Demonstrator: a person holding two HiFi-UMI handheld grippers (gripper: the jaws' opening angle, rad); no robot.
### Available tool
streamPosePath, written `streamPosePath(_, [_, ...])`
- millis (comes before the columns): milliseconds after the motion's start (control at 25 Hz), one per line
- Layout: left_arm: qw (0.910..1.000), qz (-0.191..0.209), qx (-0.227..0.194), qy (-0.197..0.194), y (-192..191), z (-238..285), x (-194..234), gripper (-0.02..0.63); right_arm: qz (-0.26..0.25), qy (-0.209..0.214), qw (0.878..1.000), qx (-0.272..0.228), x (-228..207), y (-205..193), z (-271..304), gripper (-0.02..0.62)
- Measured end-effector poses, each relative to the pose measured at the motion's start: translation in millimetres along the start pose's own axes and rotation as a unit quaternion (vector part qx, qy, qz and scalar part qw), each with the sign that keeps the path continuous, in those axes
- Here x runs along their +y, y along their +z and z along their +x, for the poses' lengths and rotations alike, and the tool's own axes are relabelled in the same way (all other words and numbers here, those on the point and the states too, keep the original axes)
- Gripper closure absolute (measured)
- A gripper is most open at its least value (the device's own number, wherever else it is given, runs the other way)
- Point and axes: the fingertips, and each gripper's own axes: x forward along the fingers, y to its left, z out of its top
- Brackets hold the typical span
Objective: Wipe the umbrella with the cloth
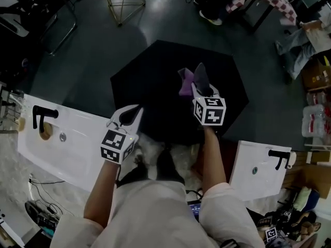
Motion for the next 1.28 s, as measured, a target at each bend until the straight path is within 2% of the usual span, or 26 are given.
streamPosePath(280, [0.9988,-0.022,-0.010,0.042,20.9,7.1,42.6,0.601,-0.044,0.047,0.998,0.002,23.1,49.1,64.5,0.471])
streamPosePath(680, [0.9951,-0.065,0.008,0.074,-1.5,19.3,79.6,0.601,-0.105,0.067,0.992,0.031,34.3,76.8,173.4,0.469])
streamPosePath(920, [0.9928,-0.082,0.025,0.083,-21.4,21.0,93.3,0.601,-0.113,0.061,0.990,0.062,39.3,59.7,209.2,0.469])
streamPosePath(1280, [0.9950,-0.079,0.029,0.053,-30.2,25.8,91.4,0.601,-0.106,0.051,0.990,0.074,46.0,28.9,189.8,0.469])
